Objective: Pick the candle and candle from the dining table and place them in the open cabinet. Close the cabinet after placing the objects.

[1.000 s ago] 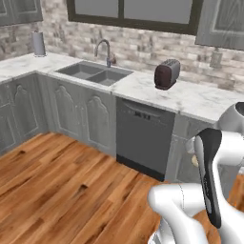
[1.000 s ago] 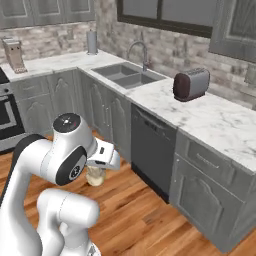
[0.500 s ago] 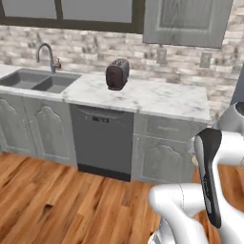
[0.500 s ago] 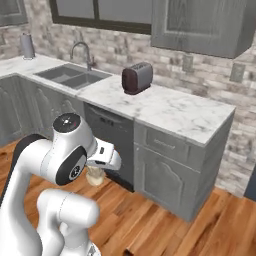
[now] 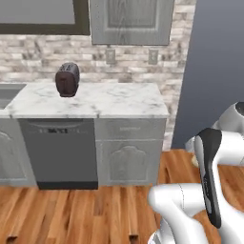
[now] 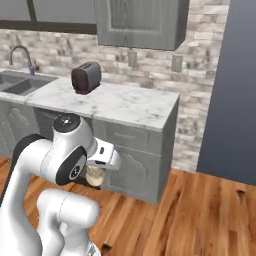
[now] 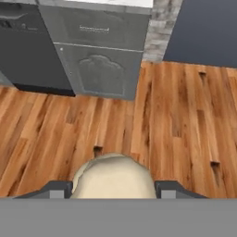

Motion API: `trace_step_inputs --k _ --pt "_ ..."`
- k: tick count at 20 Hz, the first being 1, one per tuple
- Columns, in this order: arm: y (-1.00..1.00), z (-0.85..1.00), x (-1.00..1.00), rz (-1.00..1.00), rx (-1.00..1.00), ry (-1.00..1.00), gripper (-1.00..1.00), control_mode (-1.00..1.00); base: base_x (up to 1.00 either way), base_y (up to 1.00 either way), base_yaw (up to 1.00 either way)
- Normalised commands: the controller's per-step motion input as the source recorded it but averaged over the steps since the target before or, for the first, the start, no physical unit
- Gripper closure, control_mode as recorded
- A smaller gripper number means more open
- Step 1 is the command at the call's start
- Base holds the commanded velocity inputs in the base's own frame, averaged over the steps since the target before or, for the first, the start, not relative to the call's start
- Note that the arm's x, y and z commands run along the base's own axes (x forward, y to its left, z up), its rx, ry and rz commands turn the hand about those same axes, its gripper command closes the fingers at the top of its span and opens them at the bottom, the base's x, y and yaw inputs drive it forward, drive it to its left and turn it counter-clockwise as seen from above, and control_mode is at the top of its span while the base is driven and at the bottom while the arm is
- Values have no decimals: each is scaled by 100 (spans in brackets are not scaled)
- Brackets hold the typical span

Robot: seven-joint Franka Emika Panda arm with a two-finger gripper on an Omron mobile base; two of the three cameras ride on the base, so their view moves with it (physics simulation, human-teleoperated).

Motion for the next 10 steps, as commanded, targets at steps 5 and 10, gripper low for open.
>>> trace_step_inputs --k 5,10 --pt "0 0 0 0 0 0 100 100 0 11 -49" --pt "0 0 0 0 0 0 100 100 9 12 -47"
